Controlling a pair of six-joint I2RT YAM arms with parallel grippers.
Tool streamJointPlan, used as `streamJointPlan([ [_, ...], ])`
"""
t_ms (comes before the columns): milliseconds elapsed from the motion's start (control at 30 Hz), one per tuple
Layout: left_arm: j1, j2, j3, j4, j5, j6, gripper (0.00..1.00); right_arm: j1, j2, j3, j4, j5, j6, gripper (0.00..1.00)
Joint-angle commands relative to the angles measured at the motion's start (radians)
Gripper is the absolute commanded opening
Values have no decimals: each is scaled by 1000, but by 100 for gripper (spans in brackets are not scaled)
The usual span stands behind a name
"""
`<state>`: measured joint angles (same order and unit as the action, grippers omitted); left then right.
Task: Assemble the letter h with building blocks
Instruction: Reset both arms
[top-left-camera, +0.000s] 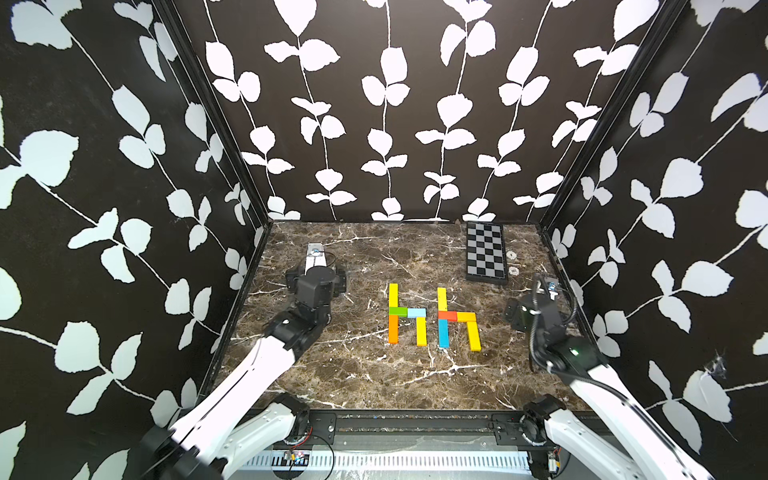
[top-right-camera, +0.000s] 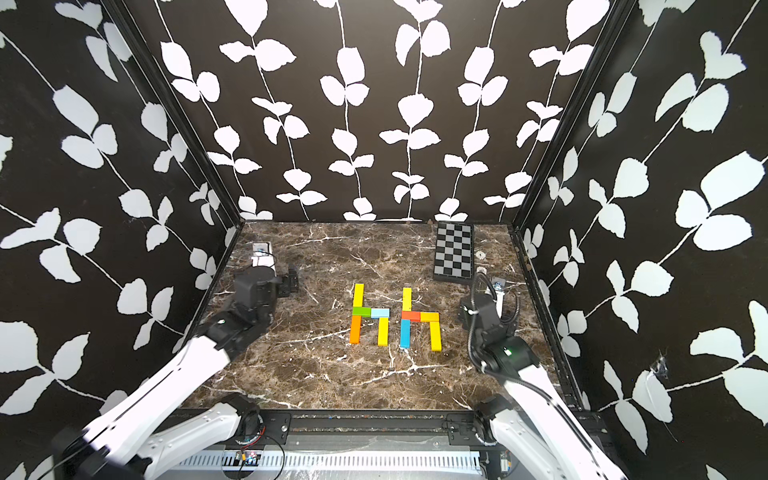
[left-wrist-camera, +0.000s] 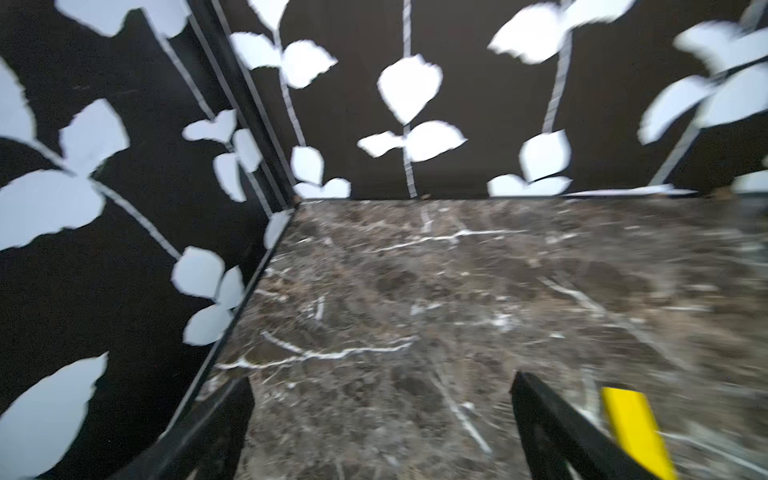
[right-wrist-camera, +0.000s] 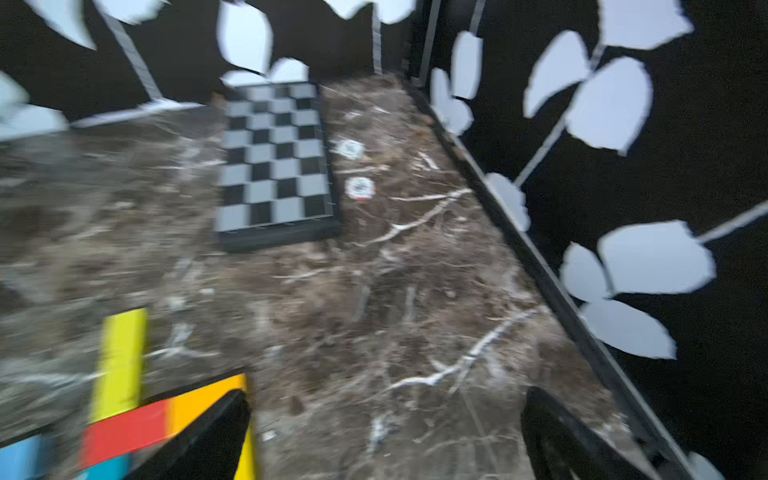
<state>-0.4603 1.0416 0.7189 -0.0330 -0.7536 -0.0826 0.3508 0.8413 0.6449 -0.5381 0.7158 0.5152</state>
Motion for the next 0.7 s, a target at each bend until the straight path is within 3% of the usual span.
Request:
streamJointPlan([
  [0, 137, 126, -69, 214, -151, 26, 99, -78, 116, -37, 134, 302, 2, 100],
  [67, 197, 209, -96, 218, -135, -31, 99, -150, 178, -85, 177, 317, 17, 99],
  [167, 234, 304, -177, 368, -76, 14, 99, -222, 228, -190, 359, 272, -30, 99],
  [233, 258, 346, -239, 539, 24, 74, 99, -251, 221, -228, 489, 169, -142, 100],
  [267, 267, 338, -215, 466, 66, 47, 99, -258, 209, -267, 633, 88, -210, 100],
  [367, 318, 357, -272, 670, 213, 95, 99, -335, 226, -394, 1042, -274, -295, 99],
  [467, 369, 438, -326, 890, 305, 105, 99, -384, 363, -364, 1194, -349, -294, 100],
  [500, 377, 419, -305, 798, 345, 90, 99, -395, 419, -346, 1251, -387, -307, 99],
  [600, 378, 472, -271, 809, 474, 147, 99, -395, 640, -330, 1512, -574, -405, 100],
  [633, 378, 471, -261, 782, 533, 165, 99, -393, 686, -315, 1530, -687, -451, 99],
  [667, 383, 486, -283, 833, 578, 180, 99, -392, 709, -288, 1517, -719, -464, 99],
])
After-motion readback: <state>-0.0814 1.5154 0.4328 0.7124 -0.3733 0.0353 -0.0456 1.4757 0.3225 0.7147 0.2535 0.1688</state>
